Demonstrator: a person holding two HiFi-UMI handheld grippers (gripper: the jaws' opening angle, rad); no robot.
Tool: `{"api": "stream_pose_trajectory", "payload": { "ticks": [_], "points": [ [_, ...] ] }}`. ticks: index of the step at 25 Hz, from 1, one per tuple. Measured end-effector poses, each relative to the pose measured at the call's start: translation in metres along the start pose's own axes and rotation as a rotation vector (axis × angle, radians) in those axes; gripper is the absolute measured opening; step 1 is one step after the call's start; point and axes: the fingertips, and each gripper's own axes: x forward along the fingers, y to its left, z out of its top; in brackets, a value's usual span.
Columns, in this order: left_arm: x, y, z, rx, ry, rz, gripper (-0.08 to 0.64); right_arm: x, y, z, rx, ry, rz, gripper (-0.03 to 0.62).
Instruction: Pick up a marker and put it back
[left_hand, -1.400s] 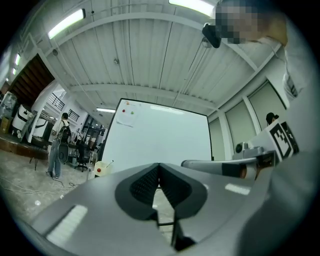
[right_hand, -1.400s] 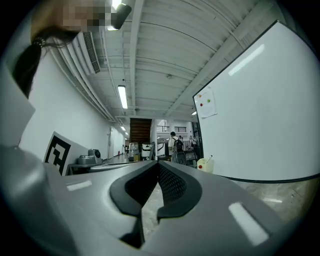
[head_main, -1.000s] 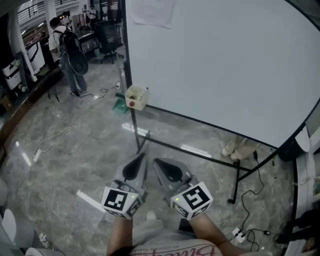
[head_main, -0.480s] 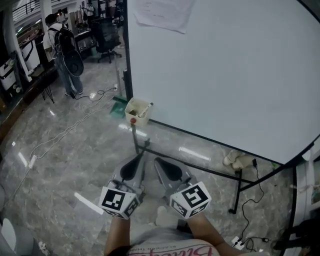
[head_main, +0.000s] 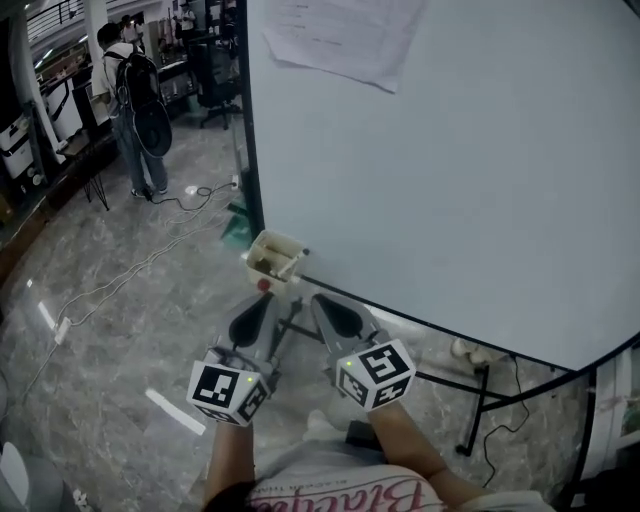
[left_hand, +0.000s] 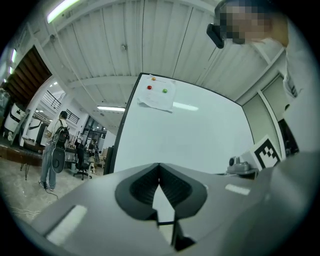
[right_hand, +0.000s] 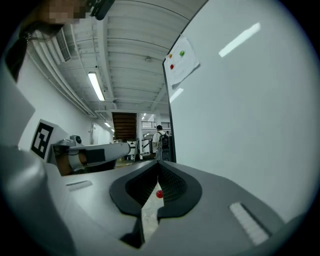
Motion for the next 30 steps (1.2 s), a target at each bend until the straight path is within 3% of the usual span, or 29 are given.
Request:
{"api": "stream_pose_trajectory", "payload": {
  "ticks": [5, 10, 16, 21, 30],
  "points": [
    [0.029, 0.022, -0.001, 0.006, -0.021, 0.040, 0.000, 0.042, -0.036, -0.017, 0.024, 0.062, 0.018, 0.008],
    [0.047, 0.031, -0.013, 0.010, -0.005, 0.057, 0.000, 0.070, -0.060, -0.049, 0.087, 0.163, 0.032, 0.097],
    [0.059, 0.059, -0.017, 0.018, 0.019, 0.072, 0.000, 0.101, -0.071, -0.075, 0.158, 0.234, 0.016, 0.115],
    [0.065, 0.080, -0.011, 0.018, 0.023, 0.063, 0.000, 0.120, -0.065, -0.065, 0.200, 0.184, 0.041, 0.092],
    [0.064, 0.089, 0.007, 0.026, -0.005, 0.030, 0.000, 0.118, -0.038, -0.005, 0.101, 0.041, 0.095, 0.080]
  ]
}}
